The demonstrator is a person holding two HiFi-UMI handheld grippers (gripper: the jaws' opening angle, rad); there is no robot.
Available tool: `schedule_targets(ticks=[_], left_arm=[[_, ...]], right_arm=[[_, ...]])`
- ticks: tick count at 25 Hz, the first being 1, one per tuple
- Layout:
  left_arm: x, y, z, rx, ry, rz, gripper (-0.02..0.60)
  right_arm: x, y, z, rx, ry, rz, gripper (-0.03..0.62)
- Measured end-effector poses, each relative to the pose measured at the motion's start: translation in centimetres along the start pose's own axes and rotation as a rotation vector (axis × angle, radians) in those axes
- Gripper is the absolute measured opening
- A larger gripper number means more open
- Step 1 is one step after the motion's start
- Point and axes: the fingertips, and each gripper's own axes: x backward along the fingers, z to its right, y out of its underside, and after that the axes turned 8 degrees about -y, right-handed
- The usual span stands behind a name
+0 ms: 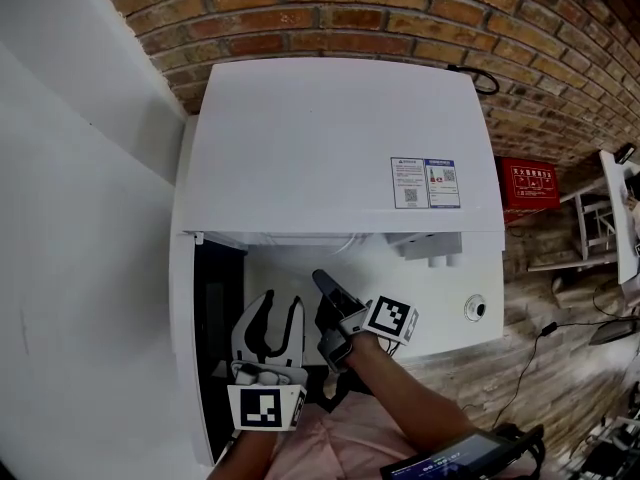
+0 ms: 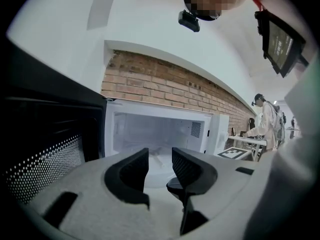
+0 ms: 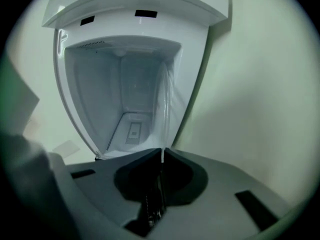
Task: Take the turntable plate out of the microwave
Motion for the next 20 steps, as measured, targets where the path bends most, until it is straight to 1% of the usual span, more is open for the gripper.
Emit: schedule_targets(ticks=[3, 6, 10, 11, 12, 13, 14, 16, 20], left_arm=[[0.0, 0.1, -0.1, 0.001, -0.003, -0.004, 0.150], [0.0, 0.1, -0.1, 0.000, -0.004, -0.005, 0.150], [0.1, -0.2, -0.3, -0.006, -0.006, 0.002, 0.150], [0.2, -0.1, -0.4, -0.007, -0.009, -0.001, 0.150], [0.2, -0.1, -0.5, -0.007, -0.011, -0.002, 0.150], [0.3, -0.1, -0.5, -0.008, -0.012, -0.003, 0.150], [0.3, -0.1, -0.5, -0.009, -0.012, -0.003, 0.150], [0.3, 0.0, -0.4, -0.008, -0.011, -0.007, 0.150], [0.2, 0.1, 0.0, -0.003, -0.003, -0.008, 0.150]], right_arm=[[0.0, -0.2, -0.1, 0.029, -0.018, -0.010, 0.040], [-0.6, -2.4, -0.1, 0.039, -0.054, 0.031, 0.131], [-1.8, -5.2, 0.3, 0.049, -0.051, 0.071, 0.148], [-1.8, -5.4, 0.5, 0.051, -0.046, 0.072, 0.136], [-1.6, -5.3, 0.6, 0.058, -0.041, 0.071, 0.100], [-1.4, -5.2, 0.6, 0.068, -0.040, 0.072, 0.083], [-1.2, -5.0, 0.5, 0.076, -0.050, 0.074, 0.052], [-0.9, -4.3, 0.0, 0.081, -0.088, 0.076, 0.049], [0.7, -2.6, 0.1, 0.092, -0.107, 0.068, 0.046]])
